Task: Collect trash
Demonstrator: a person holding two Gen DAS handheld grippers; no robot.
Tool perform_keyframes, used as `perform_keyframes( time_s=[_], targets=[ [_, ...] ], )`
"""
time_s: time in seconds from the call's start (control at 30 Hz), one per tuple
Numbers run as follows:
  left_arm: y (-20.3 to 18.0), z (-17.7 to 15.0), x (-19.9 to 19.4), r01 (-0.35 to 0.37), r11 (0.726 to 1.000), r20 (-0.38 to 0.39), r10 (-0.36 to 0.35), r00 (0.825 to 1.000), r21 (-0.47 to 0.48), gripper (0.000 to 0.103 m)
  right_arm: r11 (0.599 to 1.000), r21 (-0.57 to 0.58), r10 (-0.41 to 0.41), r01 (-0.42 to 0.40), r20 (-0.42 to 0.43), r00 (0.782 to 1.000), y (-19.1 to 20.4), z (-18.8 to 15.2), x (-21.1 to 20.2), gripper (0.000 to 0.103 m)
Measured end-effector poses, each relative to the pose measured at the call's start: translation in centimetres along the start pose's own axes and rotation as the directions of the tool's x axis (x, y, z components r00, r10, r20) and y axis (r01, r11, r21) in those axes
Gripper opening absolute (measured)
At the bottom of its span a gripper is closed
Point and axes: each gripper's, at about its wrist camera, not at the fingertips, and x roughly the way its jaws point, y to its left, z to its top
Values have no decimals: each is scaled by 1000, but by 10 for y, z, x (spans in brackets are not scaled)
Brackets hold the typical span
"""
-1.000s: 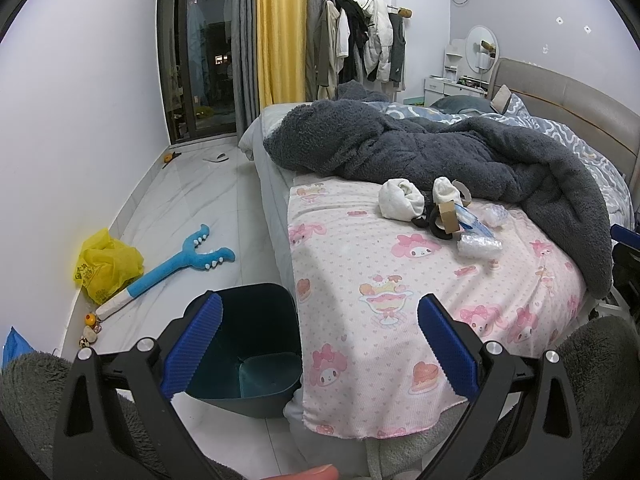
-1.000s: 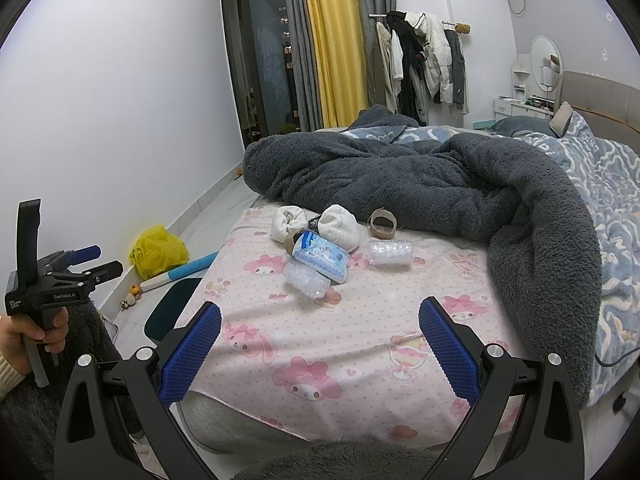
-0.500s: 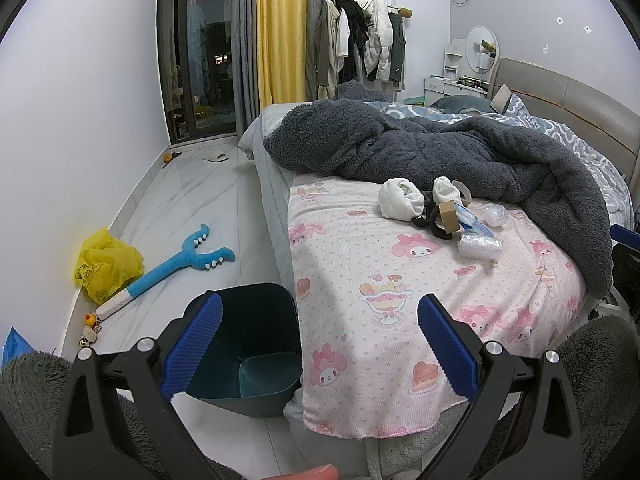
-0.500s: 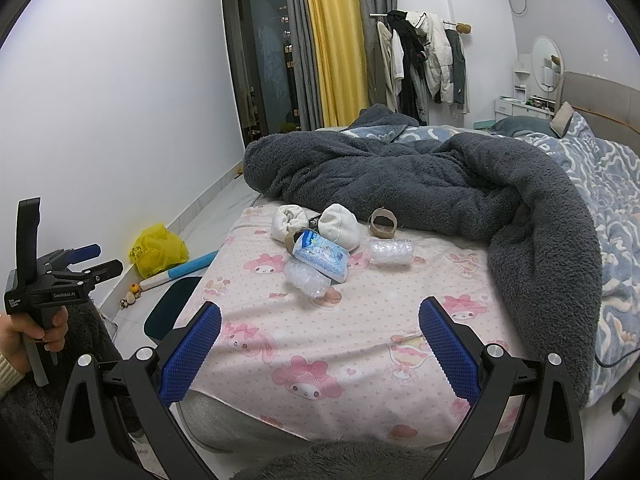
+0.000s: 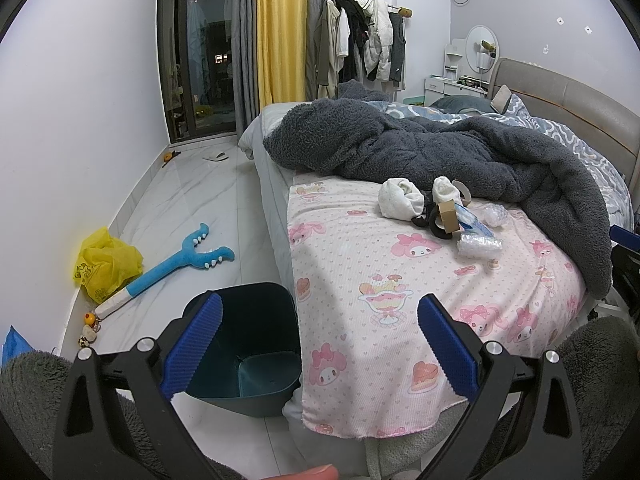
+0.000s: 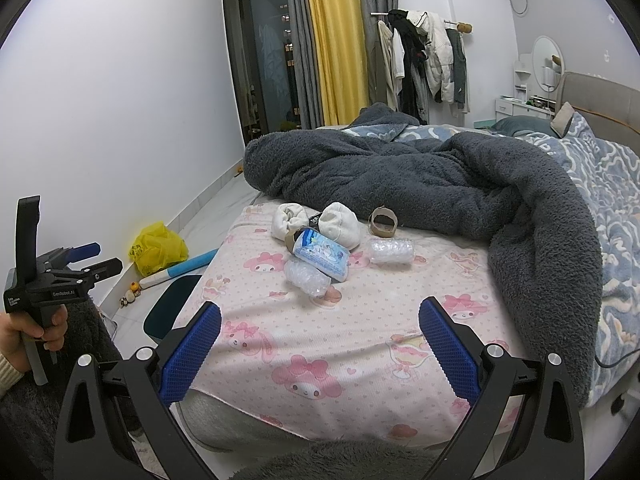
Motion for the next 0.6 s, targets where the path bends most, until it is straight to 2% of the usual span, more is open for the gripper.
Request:
perform_keyframes(
  time_s=[0.6],
  targets=[
    [1,0,1,2,1000,0,-2,1000,-1,100,1000,-5,-1,1,-5,1000,0,-2,1,100]
  ],
)
